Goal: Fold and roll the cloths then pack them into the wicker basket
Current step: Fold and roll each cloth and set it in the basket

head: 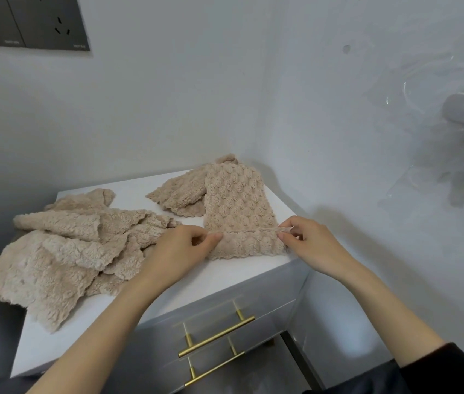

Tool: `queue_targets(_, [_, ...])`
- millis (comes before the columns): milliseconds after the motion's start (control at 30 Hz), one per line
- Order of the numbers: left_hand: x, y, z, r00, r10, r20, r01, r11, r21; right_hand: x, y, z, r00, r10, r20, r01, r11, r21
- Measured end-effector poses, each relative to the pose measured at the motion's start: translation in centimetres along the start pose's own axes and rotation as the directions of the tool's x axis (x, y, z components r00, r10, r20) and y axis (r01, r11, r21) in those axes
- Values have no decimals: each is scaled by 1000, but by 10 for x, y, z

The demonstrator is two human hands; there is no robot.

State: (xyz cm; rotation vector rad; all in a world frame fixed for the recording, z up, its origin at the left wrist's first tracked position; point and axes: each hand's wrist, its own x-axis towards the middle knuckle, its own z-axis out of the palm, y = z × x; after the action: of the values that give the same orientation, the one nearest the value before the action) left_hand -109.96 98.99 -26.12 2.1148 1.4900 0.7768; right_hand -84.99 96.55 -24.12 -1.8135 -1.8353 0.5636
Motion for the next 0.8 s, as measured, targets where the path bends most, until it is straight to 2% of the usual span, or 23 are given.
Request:
queue_targets(100, [4,-1,5,998,-13,-55,16,998,52,-1,-1,6,997,26,-66,-33,995,-93])
queue_targets(167, [4,0,7,997,-16,-78,22,996,82,-6,-5,9,990,-29,-140,-2,976,-218])
queue_targets(233, [5,0,7,996,-22,-83,28,997,70,-11,-14,12,954,-177,-241,87,936,-340])
queue_targets(300, [5,1,8,997,-31,-76,35,998,59,-16,-29,17,895,-352,-274,246,902,-354])
queue_targets(367, [6,1,8,996,-49,-71,52,997,52,-26,-42,31,858,-469,-209,376,852,-366])
queue_targets(433, [7,1,9,995,-56,-77,60,997,48,-36,-50,51,859,-503,-94,423,802,-423])
queue_targets(667, [9,-1,11,992,-88,-85,93,994,57,-38,-45,71,920,-372,125,386,802,-456])
queue_targets(800, [8,3,11,992,-50,-115,67,986,152,-37,-36,58,933,-333,138,355,783,-511])
